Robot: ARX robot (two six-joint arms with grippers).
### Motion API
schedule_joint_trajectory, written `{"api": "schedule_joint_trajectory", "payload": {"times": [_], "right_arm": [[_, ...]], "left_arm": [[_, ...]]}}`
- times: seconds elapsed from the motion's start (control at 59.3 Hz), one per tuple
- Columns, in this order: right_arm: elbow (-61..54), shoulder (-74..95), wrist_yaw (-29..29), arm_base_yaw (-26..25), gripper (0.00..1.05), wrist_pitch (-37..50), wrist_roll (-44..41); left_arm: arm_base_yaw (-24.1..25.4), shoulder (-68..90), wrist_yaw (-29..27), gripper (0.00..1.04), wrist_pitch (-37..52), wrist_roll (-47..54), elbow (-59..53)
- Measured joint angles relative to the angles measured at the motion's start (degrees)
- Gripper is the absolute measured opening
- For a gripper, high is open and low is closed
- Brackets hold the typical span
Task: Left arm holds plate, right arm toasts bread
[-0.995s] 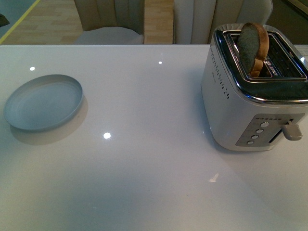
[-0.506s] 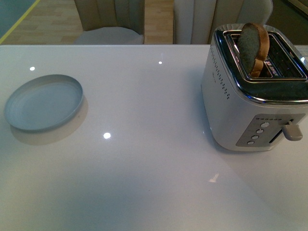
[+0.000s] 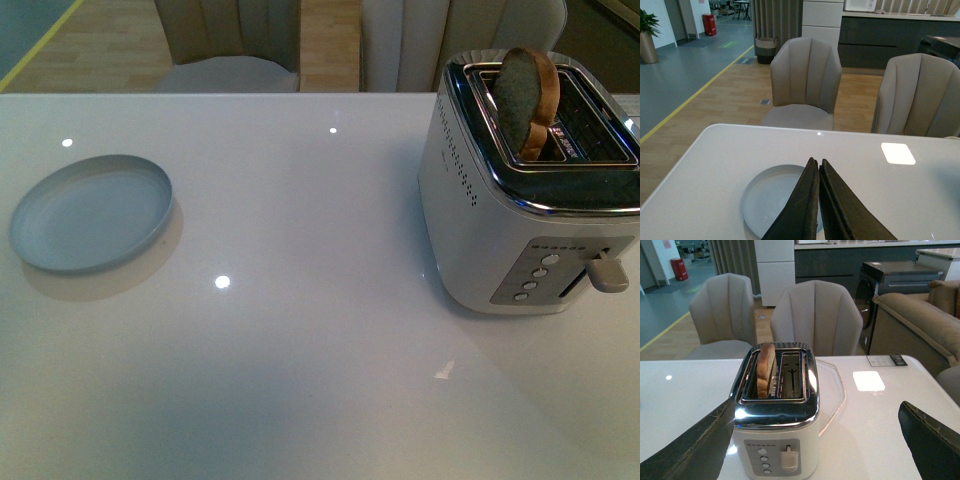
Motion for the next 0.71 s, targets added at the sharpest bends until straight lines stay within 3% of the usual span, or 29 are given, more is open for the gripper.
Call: {"api": "schedule_joint_trajectory", "payload": {"times": [0.708], "right_arm": [[0.0,0.0,0.0,0.0,0.96,0.0,0.0]], "left_arm": [[0.0,-27.4,0.0,0.03,-24.7,0.2,-1.3]]}}
